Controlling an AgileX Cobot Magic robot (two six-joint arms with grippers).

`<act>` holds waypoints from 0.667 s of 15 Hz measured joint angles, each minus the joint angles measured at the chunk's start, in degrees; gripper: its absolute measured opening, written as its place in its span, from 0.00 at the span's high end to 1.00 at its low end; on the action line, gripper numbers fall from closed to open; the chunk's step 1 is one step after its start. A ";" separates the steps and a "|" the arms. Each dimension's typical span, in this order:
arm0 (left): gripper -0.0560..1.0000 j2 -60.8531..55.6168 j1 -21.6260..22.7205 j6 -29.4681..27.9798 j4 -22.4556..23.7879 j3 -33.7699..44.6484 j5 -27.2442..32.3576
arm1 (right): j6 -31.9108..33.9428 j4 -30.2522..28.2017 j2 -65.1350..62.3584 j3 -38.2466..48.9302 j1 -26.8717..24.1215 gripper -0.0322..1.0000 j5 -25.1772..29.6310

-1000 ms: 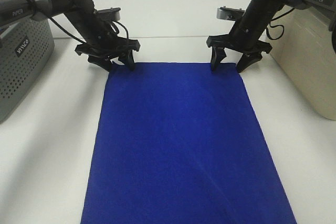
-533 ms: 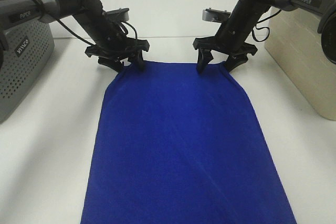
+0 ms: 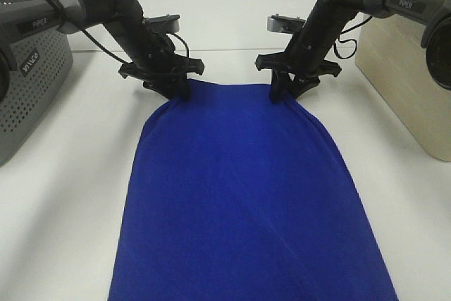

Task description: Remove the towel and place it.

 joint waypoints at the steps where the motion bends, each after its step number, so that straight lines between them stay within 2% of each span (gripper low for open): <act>1: 0.80 0.00 0.00 1.32 0.06 0.00 0.00 | 0.00 -0.34 0.11 0.00 0.00 0.69 -0.17; 2: 0.90 0.06 0.00 2.75 0.06 0.06 0.00 | -0.06 -1.03 0.11 0.00 0.06 0.77 -0.29; 4: 0.93 0.06 0.00 4.70 0.06 0.06 0.00 | -0.17 -2.12 0.34 0.00 0.11 0.91 -0.40; 5: 0.93 0.06 0.00 5.33 0.06 0.06 0.00 | -0.17 -2.41 0.34 0.00 0.11 0.94 -0.40; 7: 0.93 0.06 0.00 6.42 0.74 0.06 -0.06 | -0.17 -2.58 0.34 -0.06 0.11 0.94 -0.46; 10: 0.93 -0.23 -0.06 6.76 4.41 0.06 -1.26 | -0.23 -3.50 1.09 -3.04 0.17 0.94 0.23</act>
